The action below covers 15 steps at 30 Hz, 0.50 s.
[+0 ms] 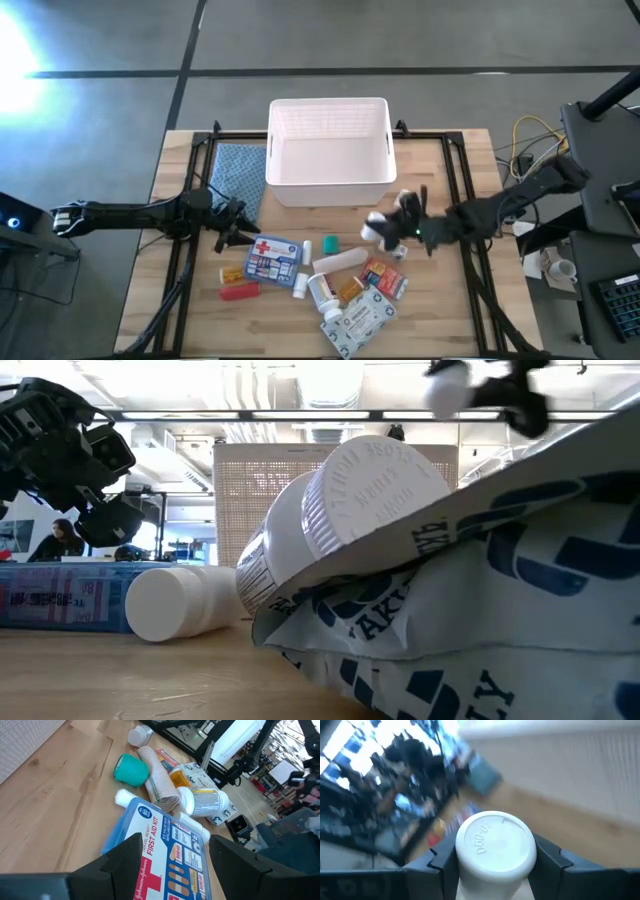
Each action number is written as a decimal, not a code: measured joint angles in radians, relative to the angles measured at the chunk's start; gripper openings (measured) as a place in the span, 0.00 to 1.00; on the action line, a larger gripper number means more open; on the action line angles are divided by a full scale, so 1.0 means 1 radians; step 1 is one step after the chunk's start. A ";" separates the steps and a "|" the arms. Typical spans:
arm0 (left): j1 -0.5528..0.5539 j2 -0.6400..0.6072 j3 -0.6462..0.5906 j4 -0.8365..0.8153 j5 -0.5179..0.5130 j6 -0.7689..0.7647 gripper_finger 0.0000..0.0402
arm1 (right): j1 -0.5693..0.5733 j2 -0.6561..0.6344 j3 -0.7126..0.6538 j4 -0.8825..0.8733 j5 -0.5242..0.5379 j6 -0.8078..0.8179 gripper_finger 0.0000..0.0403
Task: Pick & place medical supplies in basket/bin
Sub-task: Put the white pill bottle into the white bin
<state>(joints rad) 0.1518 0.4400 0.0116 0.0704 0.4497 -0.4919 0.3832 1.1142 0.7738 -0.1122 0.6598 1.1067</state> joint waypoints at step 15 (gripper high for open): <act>0.000 0.000 0.000 0.000 0.000 0.000 0.53 | -0.520 0.167 0.156 0.270 -0.271 -0.443 0.43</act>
<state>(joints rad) 0.1519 0.4400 0.0114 0.0704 0.4496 -0.4919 -0.1367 1.2813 0.9303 0.1581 0.3887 0.6633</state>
